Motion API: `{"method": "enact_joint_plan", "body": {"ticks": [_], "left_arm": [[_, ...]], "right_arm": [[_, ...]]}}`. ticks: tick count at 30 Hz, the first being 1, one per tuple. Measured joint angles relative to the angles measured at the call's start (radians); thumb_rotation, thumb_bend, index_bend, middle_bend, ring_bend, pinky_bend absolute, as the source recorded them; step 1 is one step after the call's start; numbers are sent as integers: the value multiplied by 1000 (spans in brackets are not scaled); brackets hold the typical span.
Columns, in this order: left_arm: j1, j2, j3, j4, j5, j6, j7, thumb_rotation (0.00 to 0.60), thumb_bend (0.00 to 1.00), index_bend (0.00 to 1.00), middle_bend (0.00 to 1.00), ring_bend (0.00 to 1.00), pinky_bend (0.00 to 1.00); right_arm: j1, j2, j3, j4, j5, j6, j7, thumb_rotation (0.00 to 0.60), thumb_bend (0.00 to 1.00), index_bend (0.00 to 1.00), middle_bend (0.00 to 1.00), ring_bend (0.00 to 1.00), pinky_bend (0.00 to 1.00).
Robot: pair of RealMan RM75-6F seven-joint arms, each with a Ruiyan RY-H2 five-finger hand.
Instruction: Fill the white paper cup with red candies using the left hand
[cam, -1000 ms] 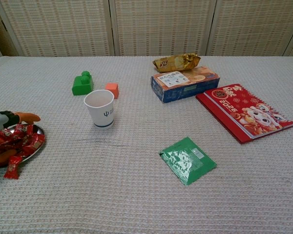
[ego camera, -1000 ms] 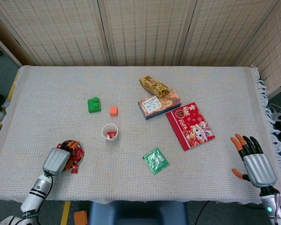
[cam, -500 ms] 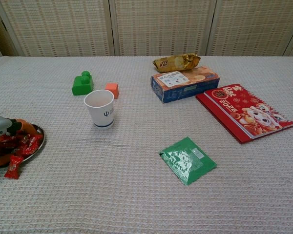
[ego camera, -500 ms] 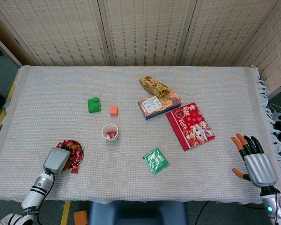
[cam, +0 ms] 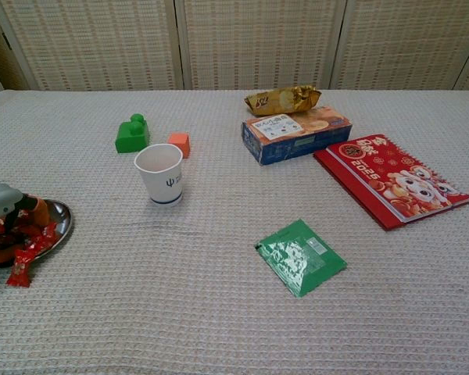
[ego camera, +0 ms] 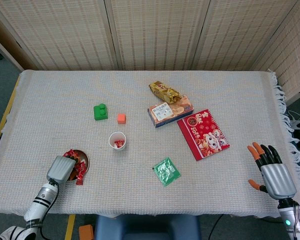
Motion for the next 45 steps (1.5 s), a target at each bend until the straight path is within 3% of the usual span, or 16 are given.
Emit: {"method": "enact_joint_plan", "body": {"ticks": [11, 22, 32, 39, 45], "left_arm": [[2, -8, -2, 12, 22, 28, -39, 600, 436, 660, 603, 616, 1000], [12, -9, -10, 9, 44, 77, -59, 600, 588, 734, 689, 658, 1000], [11, 30, -31, -52, 70, 125, -110, 600, 619, 746, 716, 668, 1000], [-18, 65, -94, -141, 67, 143, -119, 600, 619, 746, 717, 669, 1000], [-100, 42, -169, -186, 53, 125, -40, 600, 616, 748, 719, 669, 1000]], "right_arm": [[2, 2, -1, -3, 3, -6, -2, 600, 60, 0, 0, 0, 0], [-1, 3, -4, -4, -5, 1, -1, 600, 60, 0, 0, 0, 0], [0, 4, -3, -4, -4, 0, 2, 600, 59, 0, 0, 0, 0], [0, 6, -1, -4, -3, 0, 5, 600, 60, 0, 0, 0, 0], [2, 7, 0, -5, -1, -2, 7, 600, 59, 0, 0, 0, 0]]}}
